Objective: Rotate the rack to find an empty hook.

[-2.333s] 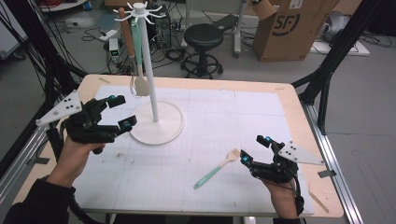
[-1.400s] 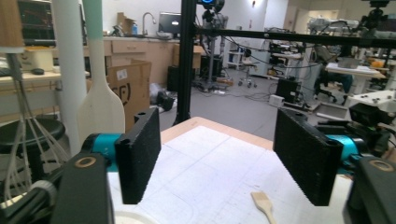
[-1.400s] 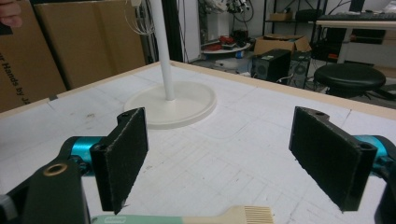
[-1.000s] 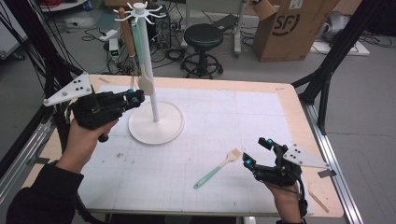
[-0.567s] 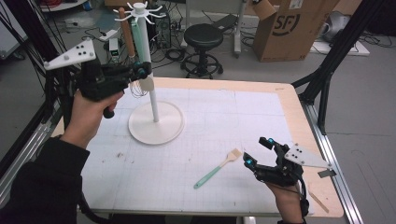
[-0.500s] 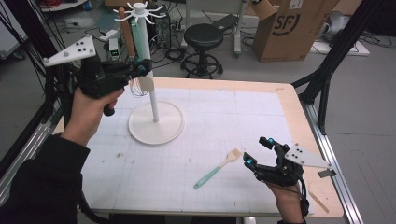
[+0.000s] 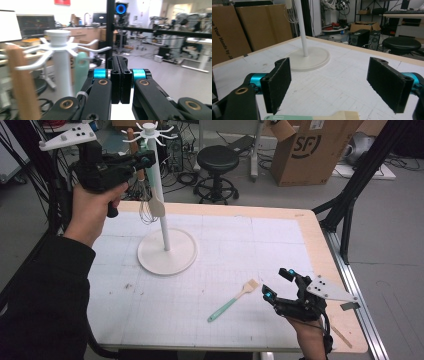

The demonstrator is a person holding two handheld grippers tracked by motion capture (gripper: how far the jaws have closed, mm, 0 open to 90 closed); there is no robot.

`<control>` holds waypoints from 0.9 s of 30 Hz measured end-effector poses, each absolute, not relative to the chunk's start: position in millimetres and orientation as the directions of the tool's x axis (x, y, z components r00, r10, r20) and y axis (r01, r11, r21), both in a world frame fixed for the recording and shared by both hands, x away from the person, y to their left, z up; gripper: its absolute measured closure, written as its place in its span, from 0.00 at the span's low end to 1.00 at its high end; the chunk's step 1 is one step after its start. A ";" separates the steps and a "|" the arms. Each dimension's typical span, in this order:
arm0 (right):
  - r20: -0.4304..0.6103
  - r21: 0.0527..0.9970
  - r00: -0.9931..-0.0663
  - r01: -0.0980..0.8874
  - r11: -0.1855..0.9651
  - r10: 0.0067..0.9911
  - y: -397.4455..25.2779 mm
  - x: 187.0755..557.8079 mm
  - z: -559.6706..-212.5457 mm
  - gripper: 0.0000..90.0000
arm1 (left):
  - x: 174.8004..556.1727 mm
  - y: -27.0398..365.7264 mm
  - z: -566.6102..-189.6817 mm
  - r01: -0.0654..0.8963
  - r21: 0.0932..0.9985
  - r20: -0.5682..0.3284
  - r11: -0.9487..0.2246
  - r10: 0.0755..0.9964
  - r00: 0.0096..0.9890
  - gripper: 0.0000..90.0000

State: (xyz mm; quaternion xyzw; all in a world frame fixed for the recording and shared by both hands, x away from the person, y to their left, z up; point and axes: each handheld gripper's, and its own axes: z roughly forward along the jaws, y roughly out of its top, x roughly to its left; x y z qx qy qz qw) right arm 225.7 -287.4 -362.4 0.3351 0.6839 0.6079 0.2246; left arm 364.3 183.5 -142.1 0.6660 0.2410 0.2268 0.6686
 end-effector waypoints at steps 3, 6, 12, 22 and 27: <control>0.105 0.982 -0.673 0.188 0.033 0.732 -288.9 225.4 -362.9 0.21 | 367.2 185.5 -140.2 0.014 1.000 -0.024 0.021 0.643 0.765 1.00; 0.105 0.981 -0.673 0.189 0.034 0.732 -289.5 225.5 -363.8 0.21 | 370.3 187.4 -140.0 0.020 1.000 -0.028 0.020 0.660 0.751 1.00; 0.107 0.981 -0.673 0.191 0.032 0.732 -290.0 225.1 -364.0 0.21 | 372.9 192.8 -140.4 0.021 0.999 -0.035 0.029 0.687 0.726 1.00; 0.110 0.981 -0.675 0.191 0.030 0.729 -289.6 226.4 -363.8 0.21 | 374.0 210.5 -140.0 0.021 0.998 -0.052 0.052 0.727 0.685 1.00; 0.109 0.981 -0.678 0.193 0.033 0.727 -287.6 226.9 -362.9 0.21 | 366.0 209.5 -144.4 0.012 1.000 -0.029 0.029 0.697 0.716 1.00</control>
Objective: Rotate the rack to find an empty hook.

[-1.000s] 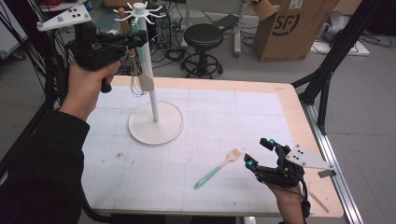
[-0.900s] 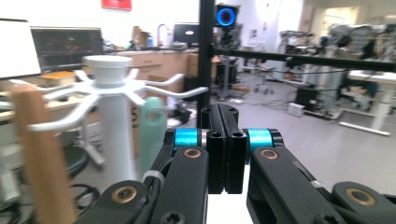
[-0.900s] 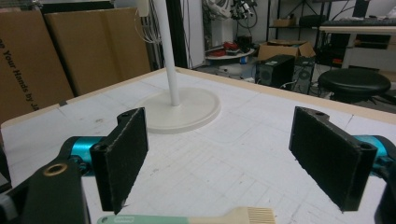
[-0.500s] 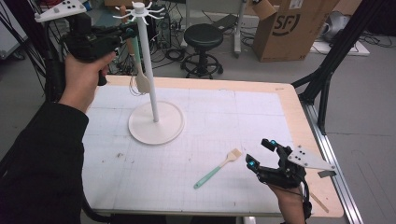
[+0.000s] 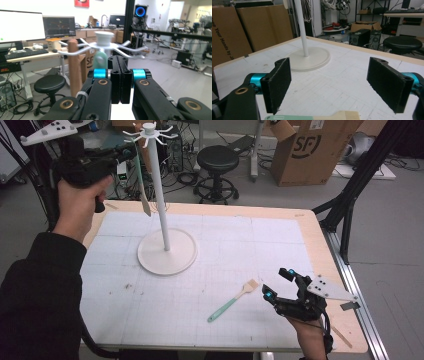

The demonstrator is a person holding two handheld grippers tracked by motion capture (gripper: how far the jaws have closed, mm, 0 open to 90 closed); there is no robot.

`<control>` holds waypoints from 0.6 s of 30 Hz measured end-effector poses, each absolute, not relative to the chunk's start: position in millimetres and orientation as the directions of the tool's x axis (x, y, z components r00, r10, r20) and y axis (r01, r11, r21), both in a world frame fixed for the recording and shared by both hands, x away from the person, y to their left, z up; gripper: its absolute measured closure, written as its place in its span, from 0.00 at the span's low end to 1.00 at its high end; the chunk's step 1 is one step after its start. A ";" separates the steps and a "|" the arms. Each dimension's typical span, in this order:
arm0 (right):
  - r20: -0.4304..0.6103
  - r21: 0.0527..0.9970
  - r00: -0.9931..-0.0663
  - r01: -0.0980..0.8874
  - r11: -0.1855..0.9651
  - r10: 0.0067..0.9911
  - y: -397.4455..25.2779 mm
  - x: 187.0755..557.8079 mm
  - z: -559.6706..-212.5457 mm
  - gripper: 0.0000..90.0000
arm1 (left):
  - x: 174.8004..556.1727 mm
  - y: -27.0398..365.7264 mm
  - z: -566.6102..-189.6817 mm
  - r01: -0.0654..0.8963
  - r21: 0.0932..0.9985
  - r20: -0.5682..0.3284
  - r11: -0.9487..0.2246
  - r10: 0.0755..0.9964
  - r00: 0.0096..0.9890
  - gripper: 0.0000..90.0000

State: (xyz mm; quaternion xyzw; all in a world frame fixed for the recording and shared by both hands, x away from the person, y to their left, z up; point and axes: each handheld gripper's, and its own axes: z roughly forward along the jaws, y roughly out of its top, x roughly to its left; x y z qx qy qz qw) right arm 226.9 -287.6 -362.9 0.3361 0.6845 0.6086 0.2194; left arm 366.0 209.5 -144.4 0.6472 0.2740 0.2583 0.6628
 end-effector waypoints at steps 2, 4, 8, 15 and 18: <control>0.106 0.981 -0.678 0.191 0.035 0.727 -286.5 227.2 -363.2 0.21 | 362.5 203.3 -146.9 0.006 1.000 -0.004 -0.001 0.684 0.729 1.00; 0.105 0.981 -0.680 0.192 0.038 0.726 -285.3 227.7 -362.8 0.21 | 360.0 195.5 -148.3 0.004 1.000 0.009 -0.018 0.670 0.742 1.00; 0.104 0.981 -0.686 0.190 0.040 0.720 -281.8 227.7 -361.7 0.21 | 356.7 178.6 -147.5 -0.018 1.000 0.026 -0.019 0.649 0.760 1.00; 0.106 0.980 -0.687 0.193 0.039 0.719 -281.8 227.6 -363.3 0.21 | 361.2 169.8 -143.9 -0.020 1.000 0.011 0.006 0.669 0.743 1.00; 0.111 0.980 -0.685 0.196 0.035 0.720 -284.0 226.8 -364.2 0.21 | 363.5 173.5 -143.3 -0.017 1.000 0.005 0.011 0.687 0.727 1.00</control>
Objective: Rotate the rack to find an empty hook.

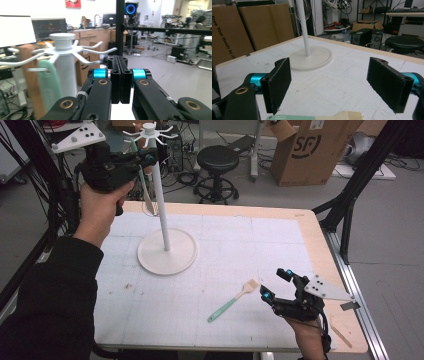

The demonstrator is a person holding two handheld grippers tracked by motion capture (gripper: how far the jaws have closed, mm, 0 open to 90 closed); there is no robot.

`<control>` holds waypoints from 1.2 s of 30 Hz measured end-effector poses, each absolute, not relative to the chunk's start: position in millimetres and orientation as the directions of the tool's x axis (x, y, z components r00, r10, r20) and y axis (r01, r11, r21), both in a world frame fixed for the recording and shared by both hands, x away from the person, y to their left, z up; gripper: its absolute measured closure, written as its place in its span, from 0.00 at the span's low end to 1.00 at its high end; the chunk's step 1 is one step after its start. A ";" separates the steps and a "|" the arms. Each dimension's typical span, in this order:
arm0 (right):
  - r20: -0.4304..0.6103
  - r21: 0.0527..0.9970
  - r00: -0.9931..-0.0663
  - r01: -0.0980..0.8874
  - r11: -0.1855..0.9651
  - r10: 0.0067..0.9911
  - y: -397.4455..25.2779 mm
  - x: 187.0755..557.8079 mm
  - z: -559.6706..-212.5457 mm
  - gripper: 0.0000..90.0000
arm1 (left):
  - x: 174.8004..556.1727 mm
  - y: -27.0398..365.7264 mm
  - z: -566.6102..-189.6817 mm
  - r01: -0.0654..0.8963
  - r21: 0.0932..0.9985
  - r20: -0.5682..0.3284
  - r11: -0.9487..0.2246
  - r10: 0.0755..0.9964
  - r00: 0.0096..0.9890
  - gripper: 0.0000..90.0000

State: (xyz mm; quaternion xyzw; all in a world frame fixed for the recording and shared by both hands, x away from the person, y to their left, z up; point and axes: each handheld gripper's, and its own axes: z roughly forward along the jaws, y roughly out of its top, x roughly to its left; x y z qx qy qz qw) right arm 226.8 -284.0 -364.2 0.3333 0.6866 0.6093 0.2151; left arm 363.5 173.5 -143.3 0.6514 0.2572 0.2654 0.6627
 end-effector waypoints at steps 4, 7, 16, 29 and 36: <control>0.109 0.981 -0.683 0.192 0.033 0.722 -286.3 225.3 -363.6 0.21 | 365.2 180.3 -142.7 -0.014 1.000 -0.004 0.020 0.708 0.707 1.00; 0.108 0.981 -0.681 0.189 0.032 0.724 -287.2 224.8 -363.1 0.21 | 364.8 183.2 -142.3 -0.015 1.000 -0.004 0.019 0.712 0.702 1.00; 0.109 0.981 -0.685 0.190 0.032 0.721 -285.4 224.4 -362.3 0.21 | 365.0 188.9 -142.0 -0.016 1.000 -0.005 0.022 0.727 0.686 1.00; 0.104 0.982 -0.682 0.185 0.033 0.723 -286.9 222.9 -361.8 0.21 | 366.9 202.1 -146.5 -0.013 0.998 -0.033 0.056 0.742 0.669 1.00; 0.106 0.981 -0.679 0.190 0.034 0.726 -286.8 222.5 -363.4 0.21 | 352.6 203.5 -158.2 -0.038 0.997 -0.015 0.060 0.693 0.721 0.93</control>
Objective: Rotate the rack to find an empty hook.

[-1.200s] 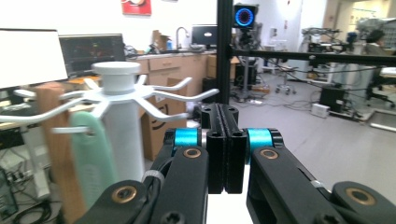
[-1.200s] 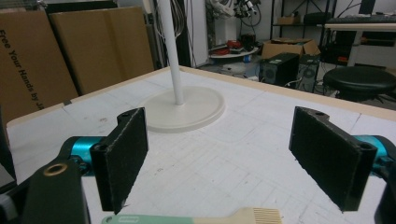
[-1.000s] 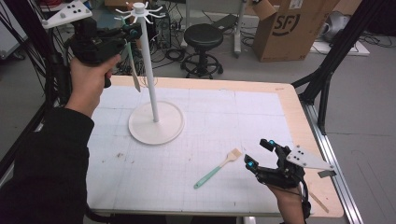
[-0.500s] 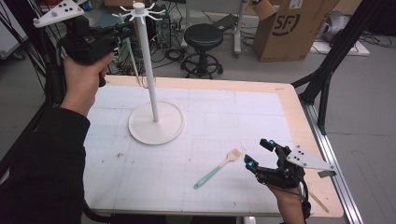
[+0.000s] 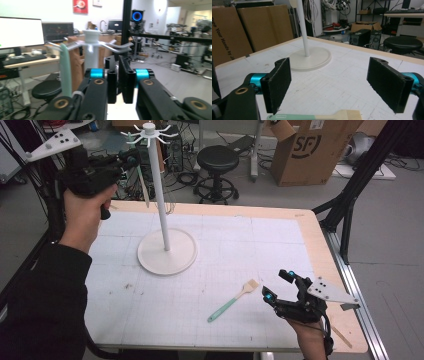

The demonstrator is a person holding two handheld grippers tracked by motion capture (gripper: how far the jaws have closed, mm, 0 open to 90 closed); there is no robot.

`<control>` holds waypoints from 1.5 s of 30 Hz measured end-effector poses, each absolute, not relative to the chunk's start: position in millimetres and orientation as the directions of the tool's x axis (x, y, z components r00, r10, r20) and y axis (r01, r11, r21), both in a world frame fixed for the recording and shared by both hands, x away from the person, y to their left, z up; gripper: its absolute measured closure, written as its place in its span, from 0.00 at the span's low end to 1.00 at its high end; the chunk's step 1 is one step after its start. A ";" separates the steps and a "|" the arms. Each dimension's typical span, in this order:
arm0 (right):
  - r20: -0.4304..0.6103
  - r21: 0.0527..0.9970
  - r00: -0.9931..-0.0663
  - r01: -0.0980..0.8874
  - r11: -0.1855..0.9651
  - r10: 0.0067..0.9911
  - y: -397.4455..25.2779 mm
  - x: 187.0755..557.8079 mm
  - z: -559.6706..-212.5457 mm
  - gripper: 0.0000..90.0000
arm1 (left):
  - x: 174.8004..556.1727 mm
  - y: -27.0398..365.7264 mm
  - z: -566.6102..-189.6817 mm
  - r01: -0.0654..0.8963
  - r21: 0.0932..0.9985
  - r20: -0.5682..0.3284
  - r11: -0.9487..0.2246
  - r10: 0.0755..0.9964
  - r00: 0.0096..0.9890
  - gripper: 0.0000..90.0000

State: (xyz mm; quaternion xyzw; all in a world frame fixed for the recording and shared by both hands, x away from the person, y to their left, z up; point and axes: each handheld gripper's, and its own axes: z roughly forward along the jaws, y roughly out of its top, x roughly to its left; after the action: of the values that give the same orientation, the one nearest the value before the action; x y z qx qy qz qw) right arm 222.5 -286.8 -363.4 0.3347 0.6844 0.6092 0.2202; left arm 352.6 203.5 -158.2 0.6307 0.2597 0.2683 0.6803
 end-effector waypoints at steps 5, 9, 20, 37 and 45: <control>0.097 0.980 -0.680 0.192 0.048 0.726 -284.4 222.1 -362.4 0.21 | 338.6 206.1 -175.7 -0.045 0.997 -0.006 0.063 0.648 0.761 0.81; 0.101 0.978 -0.681 0.202 0.053 0.725 -282.7 221.8 -363.6 0.21 | 321.2 209.7 -197.2 -0.079 0.995 0.018 0.069 0.629 0.778 0.68; 0.121 0.972 -0.692 0.228 0.058 0.712 -280.0 221.7 -376.9 0.29 | 287.6 212.0 -260.1 -0.017 0.996 -0.038 0.084 0.615 0.788 0.20; 0.131 0.968 -0.700 0.243 0.061 0.702 -278.1 221.2 -393.2 0.35 | 243.7 220.8 -360.9 0.015 0.999 -0.042 0.047 0.648 0.760 0.19; 0.142 0.967 -0.695 0.251 0.052 0.704 -274.2 223.2 -399.7 0.35 | 233.5 226.3 -381.3 0.030 0.999 -0.043 0.031 0.663 0.747 0.19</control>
State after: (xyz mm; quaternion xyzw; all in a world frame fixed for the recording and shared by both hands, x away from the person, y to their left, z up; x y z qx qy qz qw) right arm 223.2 -274.2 -399.7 0.3411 0.7001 0.5980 0.1897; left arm 233.5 226.3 -381.3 0.6544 0.2647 0.2374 0.6673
